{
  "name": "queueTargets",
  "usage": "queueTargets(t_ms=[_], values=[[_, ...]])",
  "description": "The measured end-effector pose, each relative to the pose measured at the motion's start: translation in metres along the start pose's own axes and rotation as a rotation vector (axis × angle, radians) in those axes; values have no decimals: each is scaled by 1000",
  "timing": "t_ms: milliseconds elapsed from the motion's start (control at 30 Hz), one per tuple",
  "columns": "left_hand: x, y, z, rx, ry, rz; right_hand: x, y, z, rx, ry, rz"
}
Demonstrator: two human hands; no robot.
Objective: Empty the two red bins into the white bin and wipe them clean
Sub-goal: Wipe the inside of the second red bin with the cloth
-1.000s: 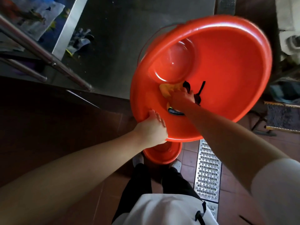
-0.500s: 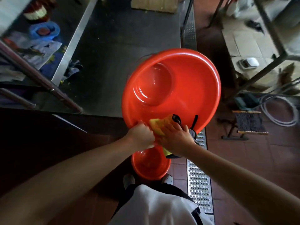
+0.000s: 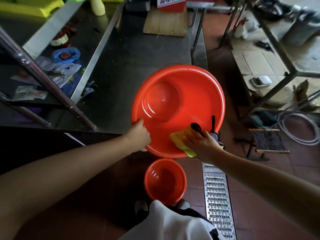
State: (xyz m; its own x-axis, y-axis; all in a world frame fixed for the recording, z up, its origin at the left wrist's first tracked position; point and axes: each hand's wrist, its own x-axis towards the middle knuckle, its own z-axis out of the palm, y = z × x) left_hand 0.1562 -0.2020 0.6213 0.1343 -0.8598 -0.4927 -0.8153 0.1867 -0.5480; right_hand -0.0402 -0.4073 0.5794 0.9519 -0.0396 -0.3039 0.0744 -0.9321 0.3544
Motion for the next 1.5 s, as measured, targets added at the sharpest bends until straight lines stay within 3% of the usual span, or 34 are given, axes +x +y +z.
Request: queueTargets(t_ms=[133, 300, 467, 633, 867, 967, 1067, 1200, 1267, 1400, 1500], values=[[-1, -4, -8, 26, -93, -64, -1, 0, 3, 16, 66, -15], [11, 50, -12, -190, -9, -123, 2, -6, 8, 40, 143, -35], [37, 75, -10, -390, 55, -202, 3, -1, 2, 117, 95, 1], [32, 76, -2, -346, 134, -90, 12, -32, 5, 329, -20, 76], [36, 92, 1, -385, 191, -162, 37, -27, 30, 406, -106, 146], [39, 96, -7, -383, 155, -175, 46, -3, 38, 376, -196, 238], [42, 97, -15, -387, 108, -132, 58, -24, 34, 444, -247, 296], [39, 96, -15, -358, 97, -113, 62, -50, 34, 633, -228, 140], [36, 94, -16, -324, 97, -122, 61, -26, 46, 546, -219, 129], [40, 95, -25, -297, 95, -91, 65, 3, 62, 348, -221, 298], [43, 98, -27, -305, 40, -66, 80, -32, 53, 547, -247, 306]])
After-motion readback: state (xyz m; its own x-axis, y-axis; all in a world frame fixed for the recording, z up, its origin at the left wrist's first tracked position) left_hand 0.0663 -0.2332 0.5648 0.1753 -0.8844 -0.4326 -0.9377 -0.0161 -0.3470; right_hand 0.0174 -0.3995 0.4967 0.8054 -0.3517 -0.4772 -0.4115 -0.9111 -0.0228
